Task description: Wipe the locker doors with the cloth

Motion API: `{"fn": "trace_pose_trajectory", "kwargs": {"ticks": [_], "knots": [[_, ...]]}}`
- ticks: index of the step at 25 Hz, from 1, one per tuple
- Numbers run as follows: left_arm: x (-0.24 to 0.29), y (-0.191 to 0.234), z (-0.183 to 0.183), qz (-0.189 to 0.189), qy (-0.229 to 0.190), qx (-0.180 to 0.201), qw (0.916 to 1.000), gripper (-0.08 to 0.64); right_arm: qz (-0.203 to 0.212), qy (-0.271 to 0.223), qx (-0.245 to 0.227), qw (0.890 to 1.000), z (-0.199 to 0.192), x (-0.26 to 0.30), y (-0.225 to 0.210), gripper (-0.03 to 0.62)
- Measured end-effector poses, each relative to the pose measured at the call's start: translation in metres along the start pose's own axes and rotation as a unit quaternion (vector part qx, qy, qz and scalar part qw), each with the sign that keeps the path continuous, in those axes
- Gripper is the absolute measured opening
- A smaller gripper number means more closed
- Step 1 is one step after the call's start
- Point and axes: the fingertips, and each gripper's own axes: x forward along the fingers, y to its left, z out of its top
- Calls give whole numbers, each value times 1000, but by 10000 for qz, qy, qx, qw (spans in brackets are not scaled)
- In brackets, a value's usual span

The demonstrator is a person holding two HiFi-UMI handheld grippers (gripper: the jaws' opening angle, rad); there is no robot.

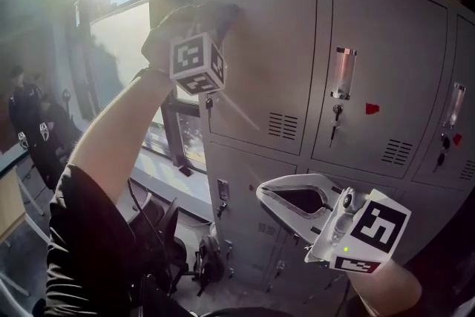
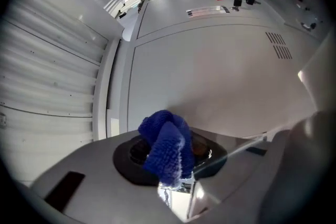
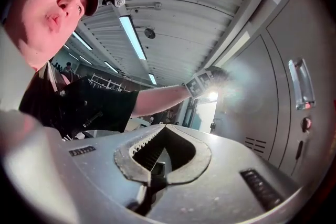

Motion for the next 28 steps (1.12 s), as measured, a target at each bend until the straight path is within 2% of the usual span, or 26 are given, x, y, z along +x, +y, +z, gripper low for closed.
{"fn": "trace_pose_trajectory", "kwargs": {"ticks": [6,19,28], "knots": [[-12,-44,1,-330,-117,-103,9993,124,96,28,132,9999,-11,4,7,5],[-35,-106,8,-731,-274,7,9969,124,168,162,605,9979,-42,15,14,5],[-48,-137,7,-1206,-272,30,9923,124,66,249,577,9980,-51,13,22,5]]}}
